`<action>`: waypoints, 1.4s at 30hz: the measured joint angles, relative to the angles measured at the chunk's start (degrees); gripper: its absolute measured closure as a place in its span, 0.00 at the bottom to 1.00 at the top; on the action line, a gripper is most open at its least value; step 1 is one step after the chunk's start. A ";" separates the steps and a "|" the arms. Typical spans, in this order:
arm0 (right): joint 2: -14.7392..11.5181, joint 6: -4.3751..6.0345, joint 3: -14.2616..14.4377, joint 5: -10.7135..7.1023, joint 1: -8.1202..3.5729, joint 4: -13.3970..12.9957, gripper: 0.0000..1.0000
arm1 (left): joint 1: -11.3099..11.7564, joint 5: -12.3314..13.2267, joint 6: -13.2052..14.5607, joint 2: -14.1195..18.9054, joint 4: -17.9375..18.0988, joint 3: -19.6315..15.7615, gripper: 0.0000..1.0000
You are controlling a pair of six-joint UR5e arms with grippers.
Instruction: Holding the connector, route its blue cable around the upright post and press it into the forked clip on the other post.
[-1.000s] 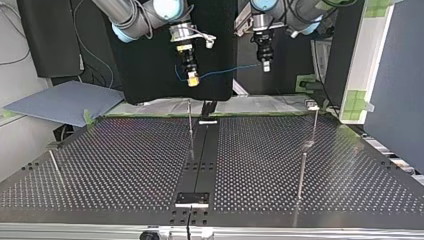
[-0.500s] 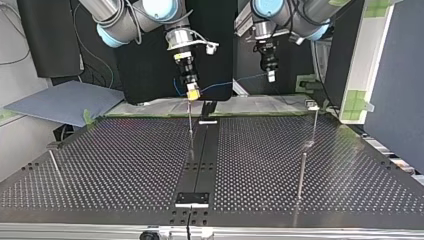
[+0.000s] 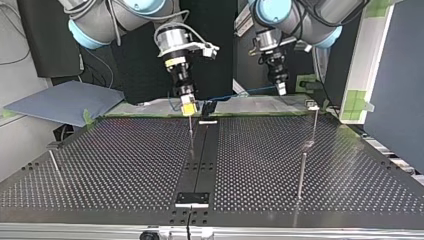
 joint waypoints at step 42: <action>4.31 0.14 -11.75 -6.68 -1.67 5.69 1.00 | 8.09 4.60 -2.30 14.31 -20.91 20.51 0.90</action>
